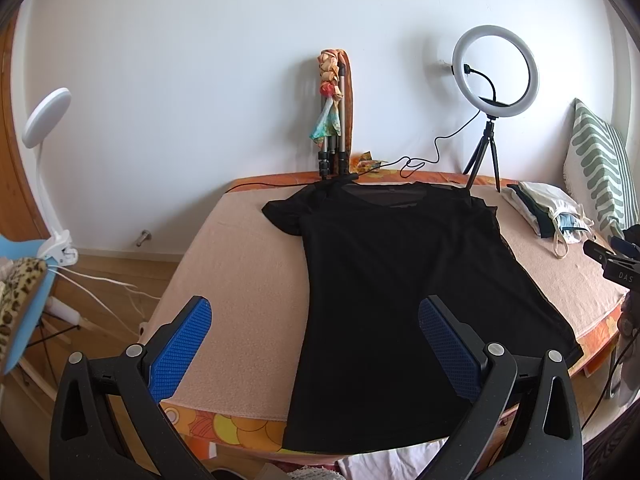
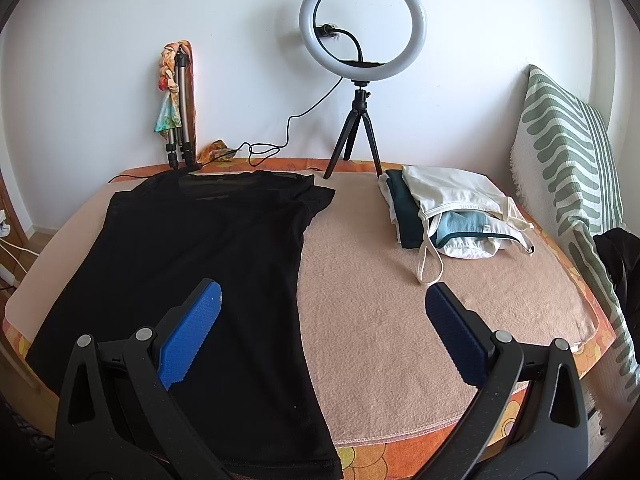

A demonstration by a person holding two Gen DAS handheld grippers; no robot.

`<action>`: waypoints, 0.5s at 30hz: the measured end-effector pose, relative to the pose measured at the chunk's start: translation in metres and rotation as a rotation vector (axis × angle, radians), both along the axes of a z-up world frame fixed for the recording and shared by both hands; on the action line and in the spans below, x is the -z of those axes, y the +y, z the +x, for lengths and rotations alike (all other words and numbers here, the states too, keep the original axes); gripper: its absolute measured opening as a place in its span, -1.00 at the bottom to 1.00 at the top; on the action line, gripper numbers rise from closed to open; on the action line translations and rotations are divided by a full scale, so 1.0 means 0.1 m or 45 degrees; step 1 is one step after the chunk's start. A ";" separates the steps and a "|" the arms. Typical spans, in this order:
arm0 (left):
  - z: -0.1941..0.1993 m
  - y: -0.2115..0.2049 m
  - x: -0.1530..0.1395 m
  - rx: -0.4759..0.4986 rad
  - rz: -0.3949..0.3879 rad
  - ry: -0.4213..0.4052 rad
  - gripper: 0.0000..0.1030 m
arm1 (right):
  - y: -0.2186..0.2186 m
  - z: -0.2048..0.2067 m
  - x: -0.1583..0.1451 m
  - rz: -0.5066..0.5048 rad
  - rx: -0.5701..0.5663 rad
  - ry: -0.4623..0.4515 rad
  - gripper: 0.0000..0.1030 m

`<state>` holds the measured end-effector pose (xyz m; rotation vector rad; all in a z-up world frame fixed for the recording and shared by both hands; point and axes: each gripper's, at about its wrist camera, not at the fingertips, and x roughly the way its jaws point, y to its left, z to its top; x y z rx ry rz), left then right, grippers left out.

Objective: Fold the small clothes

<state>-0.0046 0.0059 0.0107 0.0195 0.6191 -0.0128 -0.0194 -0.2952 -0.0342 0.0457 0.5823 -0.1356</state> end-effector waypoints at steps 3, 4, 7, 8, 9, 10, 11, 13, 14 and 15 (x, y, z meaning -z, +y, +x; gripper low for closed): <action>0.00 0.00 0.00 0.000 -0.001 0.000 1.00 | 0.00 0.00 0.00 0.001 0.000 0.000 1.00; 0.00 0.00 0.00 0.000 0.000 0.000 1.00 | 0.00 0.00 0.00 0.000 0.001 0.000 1.00; 0.00 0.00 0.00 0.005 -0.003 0.003 1.00 | 0.00 0.00 0.00 0.001 0.000 0.001 1.00; 0.00 -0.01 -0.02 0.006 -0.004 0.004 1.00 | 0.00 0.00 0.00 0.000 0.001 0.001 1.00; 0.00 -0.01 -0.03 0.006 -0.004 0.004 1.00 | 0.00 0.00 0.00 -0.001 0.000 0.001 1.00; 0.00 -0.02 -0.04 0.006 -0.004 0.004 1.00 | 0.00 0.00 0.00 -0.001 0.000 0.001 1.00; 0.00 -0.01 -0.03 0.006 -0.004 0.004 1.00 | 0.00 0.00 0.00 -0.001 0.000 0.001 1.00; 0.00 -0.02 -0.04 0.006 -0.005 0.003 1.00 | 0.00 0.00 0.00 -0.001 0.000 0.000 1.00; 0.00 -0.02 -0.04 0.007 -0.006 0.003 1.00 | 0.00 0.00 0.00 -0.001 0.000 0.000 1.00; 0.00 -0.02 -0.05 0.006 -0.006 0.003 1.00 | 0.00 0.00 0.00 -0.001 0.000 0.000 1.00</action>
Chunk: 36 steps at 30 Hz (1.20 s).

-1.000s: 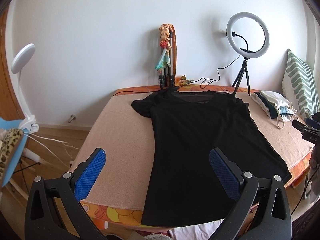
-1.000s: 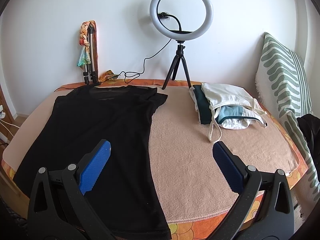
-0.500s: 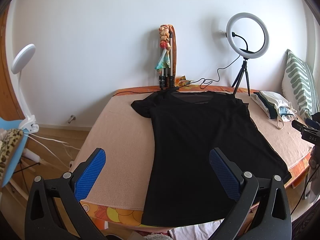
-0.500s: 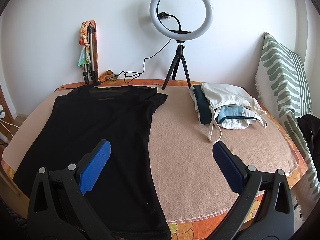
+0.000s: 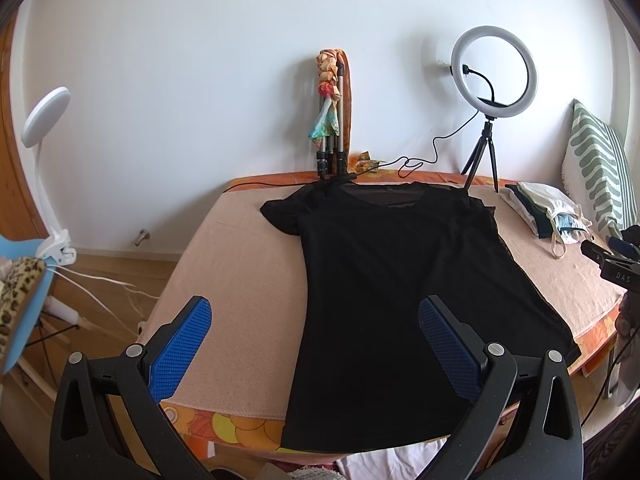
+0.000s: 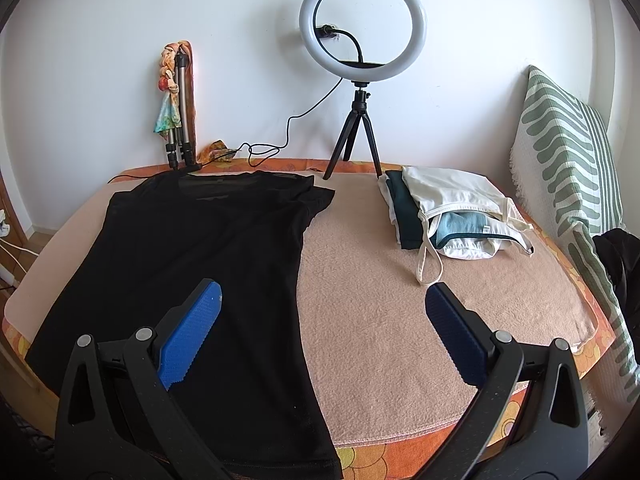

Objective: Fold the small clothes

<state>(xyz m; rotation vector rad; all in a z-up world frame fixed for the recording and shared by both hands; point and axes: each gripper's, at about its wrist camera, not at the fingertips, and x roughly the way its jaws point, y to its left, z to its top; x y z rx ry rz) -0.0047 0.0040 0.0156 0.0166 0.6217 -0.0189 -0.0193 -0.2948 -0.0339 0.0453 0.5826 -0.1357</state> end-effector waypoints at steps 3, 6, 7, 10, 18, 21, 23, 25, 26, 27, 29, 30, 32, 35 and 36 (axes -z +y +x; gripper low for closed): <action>0.00 0.00 0.00 0.005 -0.003 0.008 1.00 | 0.00 0.00 0.00 0.000 0.000 0.001 1.00; 0.01 -0.01 -0.03 0.009 -0.011 0.014 1.00 | 0.01 0.00 0.00 0.001 0.001 0.000 1.00; 0.01 -0.01 -0.04 0.009 -0.010 0.013 1.00 | 0.01 0.00 0.01 0.004 -0.001 0.000 1.00; 0.02 0.00 -0.03 0.007 -0.009 0.012 1.00 | 0.00 -0.01 0.02 0.005 -0.004 -0.005 1.00; 0.03 0.06 -0.02 -0.005 -0.011 0.016 1.00 | 0.12 0.06 -0.07 0.006 -0.030 -0.014 1.00; 0.06 0.13 0.02 -0.010 -0.011 0.030 1.00 | 0.19 0.10 -0.09 0.007 -0.047 -0.019 1.00; 0.06 0.20 0.08 0.002 -0.028 0.056 0.99 | 0.24 0.13 -0.12 0.018 -0.064 -0.020 1.00; 0.09 0.27 0.14 0.012 -0.060 0.085 0.99 | 0.28 0.17 -0.14 0.039 -0.082 -0.019 1.00; 0.09 0.31 0.17 0.024 -0.086 0.095 0.98 | 0.31 0.20 -0.16 0.054 -0.097 -0.015 1.00; 0.09 0.35 0.20 0.044 -0.122 0.101 0.97 | 0.34 0.23 -0.17 0.064 -0.108 -0.010 1.00; 0.07 0.43 0.27 0.077 -0.187 0.112 0.97 | 0.41 0.29 -0.20 0.079 -0.137 -0.003 1.00; 0.06 0.45 0.30 0.084 -0.199 0.116 0.97 | 0.46 0.32 -0.22 0.084 -0.159 0.001 1.00; 0.04 0.47 0.36 0.104 -0.194 0.125 0.93 | 0.58 0.38 -0.27 0.081 -0.195 0.004 1.00; 0.04 0.51 0.49 0.128 -0.205 0.184 0.75 | 0.76 0.50 -0.36 0.102 -0.253 0.006 0.99; 0.05 0.54 0.54 0.135 -0.230 0.209 0.65 | 0.83 0.56 -0.40 0.122 -0.276 0.009 0.98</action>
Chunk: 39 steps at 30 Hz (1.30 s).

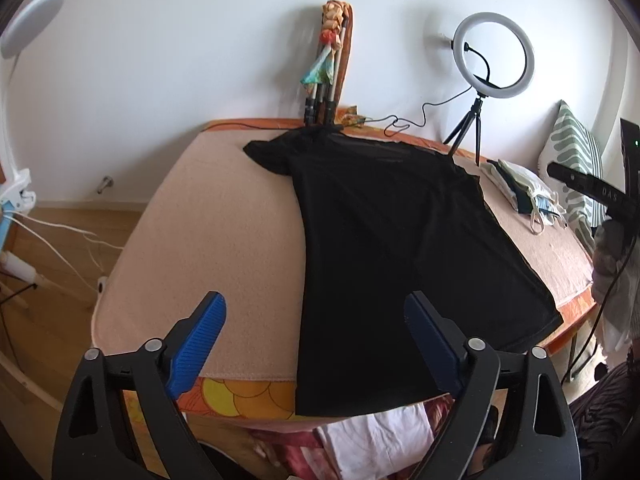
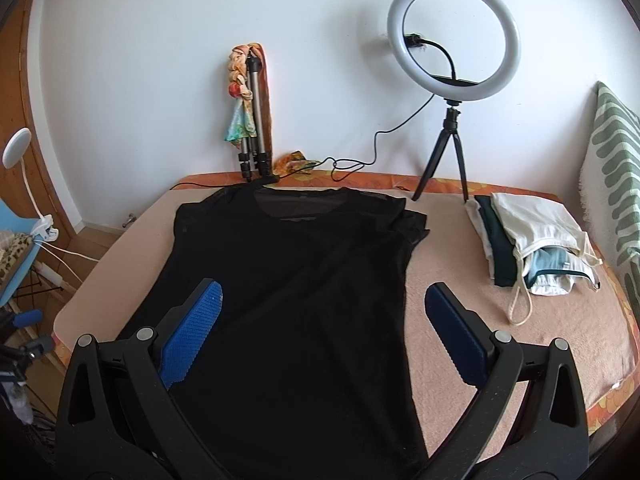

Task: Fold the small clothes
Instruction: 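Move the right tool to the T-shirt collar and close on it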

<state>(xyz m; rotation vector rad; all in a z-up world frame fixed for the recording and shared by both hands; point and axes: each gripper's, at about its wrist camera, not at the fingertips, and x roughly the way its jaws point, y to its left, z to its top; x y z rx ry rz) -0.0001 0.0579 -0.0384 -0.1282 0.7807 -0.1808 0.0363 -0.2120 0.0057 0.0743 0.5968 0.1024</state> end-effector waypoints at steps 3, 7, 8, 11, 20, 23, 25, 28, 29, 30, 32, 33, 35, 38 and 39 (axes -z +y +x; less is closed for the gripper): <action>0.01 0.08 0.14 0.007 -0.078 0.065 0.56 | 0.19 0.17 -0.09 0.042 -0.061 0.009 0.94; 0.03 0.09 0.32 0.029 -0.110 0.143 0.37 | 0.56 0.46 -0.18 0.033 -0.142 0.041 0.86; 0.03 0.09 0.36 0.036 -0.113 0.160 0.28 | 0.65 0.53 -0.20 0.033 -0.165 0.052 0.86; 0.05 0.09 0.48 0.048 -0.127 0.215 0.25 | 0.92 0.79 -0.25 0.059 -0.235 0.093 0.85; 0.12 0.08 0.68 0.068 -0.152 0.305 0.02 | 1.82 1.71 -0.16 0.069 -0.377 0.230 0.72; 0.16 0.08 0.73 0.071 -0.158 0.329 0.00 | 2.09 1.99 -0.06 0.056 -0.407 0.279 0.68; 0.18 0.09 0.75 0.070 -0.166 0.343 -0.08 | 2.26 2.18 0.03 0.046 -0.422 0.314 0.66; 0.22 0.13 0.77 0.053 -0.187 0.353 -0.12 | 2.52 2.48 0.17 0.032 -0.433 0.372 0.56; 0.23 0.15 0.78 0.054 -0.196 0.355 -0.15 | 2.59 2.58 0.21 0.027 -0.435 0.388 0.53; 0.23 0.15 0.79 0.054 -0.197 0.356 -0.21 | 2.66 2.66 0.26 0.024 -0.438 0.400 0.52; 0.24 0.16 0.81 0.057 -0.198 0.364 -0.28 | 2.80 2.84 0.36 0.017 -0.444 0.423 0.51; 0.25 0.17 0.83 0.057 -0.204 0.372 -0.35 | 2.88 2.93 0.41 0.011 -0.441 0.433 0.50; 0.24 0.18 0.83 0.061 -0.220 0.367 -0.42 | 3.02 3.09 0.52 -0.003 -0.437 0.458 0.41; 0.27 0.16 0.84 0.087 -0.250 0.380 -0.59 | 3.21 3.29 0.70 -0.024 -0.439 0.498 0.32; 0.27 0.14 0.84 0.102 -0.258 0.379 -0.60 | 3.27 3.35 0.75 -0.034 -0.438 0.508 0.32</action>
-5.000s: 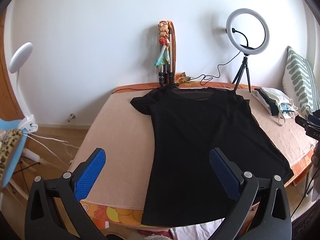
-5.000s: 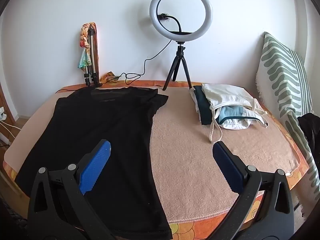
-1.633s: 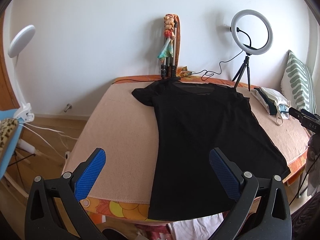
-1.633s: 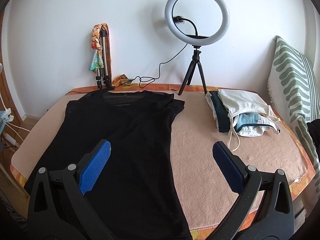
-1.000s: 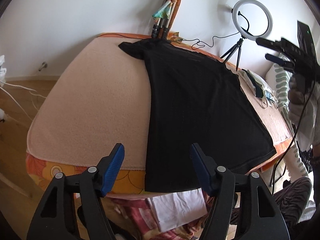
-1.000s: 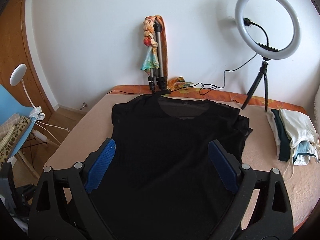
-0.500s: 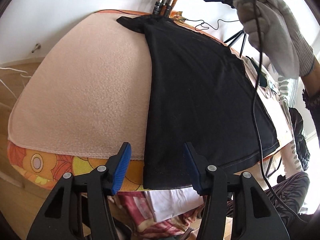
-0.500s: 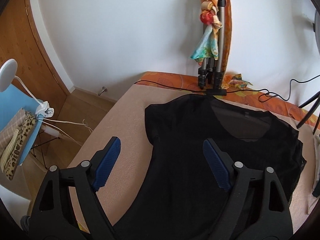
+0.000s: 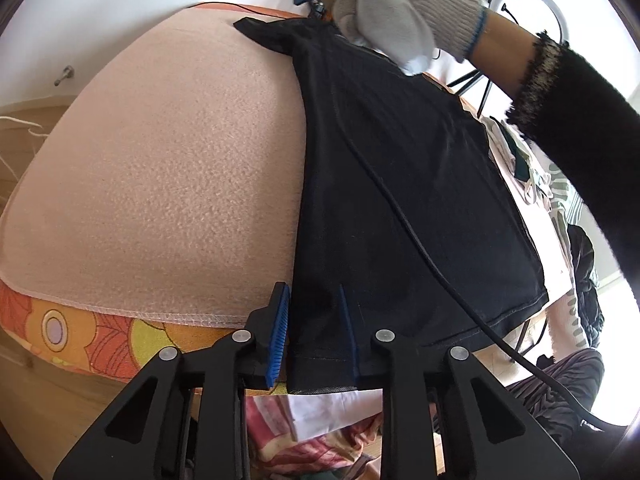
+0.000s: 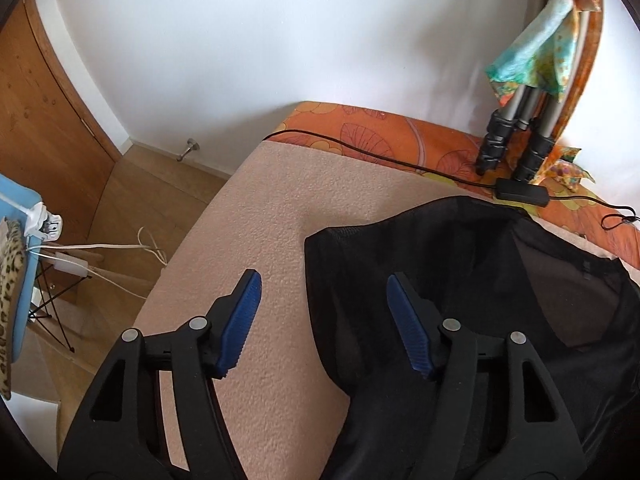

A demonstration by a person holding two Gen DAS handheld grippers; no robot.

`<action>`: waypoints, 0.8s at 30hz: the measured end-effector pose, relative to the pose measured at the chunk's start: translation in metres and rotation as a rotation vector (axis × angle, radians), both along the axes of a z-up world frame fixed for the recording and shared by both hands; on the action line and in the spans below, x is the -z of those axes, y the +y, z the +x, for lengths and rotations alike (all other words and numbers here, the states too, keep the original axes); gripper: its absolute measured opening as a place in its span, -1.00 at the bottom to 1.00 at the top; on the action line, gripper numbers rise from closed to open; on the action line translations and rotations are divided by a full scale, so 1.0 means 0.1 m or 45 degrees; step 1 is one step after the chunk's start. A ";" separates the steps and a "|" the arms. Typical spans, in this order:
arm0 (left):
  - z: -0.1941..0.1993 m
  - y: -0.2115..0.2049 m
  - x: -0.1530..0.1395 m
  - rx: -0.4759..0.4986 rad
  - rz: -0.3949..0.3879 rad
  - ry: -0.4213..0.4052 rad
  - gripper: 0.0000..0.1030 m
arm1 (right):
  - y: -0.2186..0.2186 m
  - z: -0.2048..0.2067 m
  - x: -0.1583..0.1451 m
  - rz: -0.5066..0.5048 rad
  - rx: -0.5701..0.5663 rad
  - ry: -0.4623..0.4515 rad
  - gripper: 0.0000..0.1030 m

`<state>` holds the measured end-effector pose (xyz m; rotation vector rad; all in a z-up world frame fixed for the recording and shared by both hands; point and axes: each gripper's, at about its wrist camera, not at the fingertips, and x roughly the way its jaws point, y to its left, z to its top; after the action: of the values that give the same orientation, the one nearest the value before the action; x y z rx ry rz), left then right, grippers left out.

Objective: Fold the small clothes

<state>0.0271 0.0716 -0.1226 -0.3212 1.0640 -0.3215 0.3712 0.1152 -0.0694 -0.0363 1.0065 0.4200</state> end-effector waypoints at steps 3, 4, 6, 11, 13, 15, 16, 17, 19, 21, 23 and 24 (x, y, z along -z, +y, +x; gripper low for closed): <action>0.00 -0.02 0.00 0.032 -0.010 -0.012 -0.72 | 0.16 0.15 0.15 -0.045 0.002 0.012 0.32; 0.00 -0.01 0.01 0.037 -0.022 -0.014 -0.80 | 0.20 0.19 0.19 -0.054 0.005 0.014 0.32; 0.01 0.02 0.03 0.032 -0.070 -0.007 -0.83 | 0.25 0.28 0.29 -0.060 0.011 0.027 0.28; 0.02 0.05 0.03 0.030 -0.115 -0.001 -0.90 | 0.31 0.45 0.49 -0.135 0.029 0.039 0.19; 0.03 0.07 0.03 0.036 -0.132 -0.002 -0.92 | 0.31 0.51 0.55 -0.146 0.032 0.043 0.16; 0.03 0.07 0.04 0.035 -0.133 -0.001 -0.93 | 0.31 0.54 0.57 -0.155 0.037 0.021 0.15; 0.04 0.07 0.04 0.033 -0.133 -0.001 -0.94 | 0.32 0.55 0.58 -0.161 0.033 0.016 0.13; 0.05 0.07 0.03 0.028 -0.135 -0.001 -0.94 | 0.33 0.55 0.58 -0.171 0.029 0.008 0.02; 0.05 0.07 0.04 0.027 -0.134 -0.009 -0.96 | 0.37 0.54 0.59 -0.216 0.011 -0.026 -0.24; 0.06 0.08 0.03 0.028 -0.134 -0.015 -0.97 | 0.38 0.53 0.58 -0.221 -0.025 -0.039 -0.52; 0.07 0.05 0.00 0.035 -0.136 -0.029 -0.97 | 0.36 0.53 0.57 -0.239 -0.033 -0.041 -0.87; 0.07 0.04 -0.01 0.040 -0.138 -0.038 -0.98 | 0.33 0.54 0.56 -0.238 -0.029 -0.034 -0.88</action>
<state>0.0342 0.0753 -0.1216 -0.3954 1.0249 -0.4119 0.4251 0.1477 -0.1251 -0.2210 1.0169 0.3442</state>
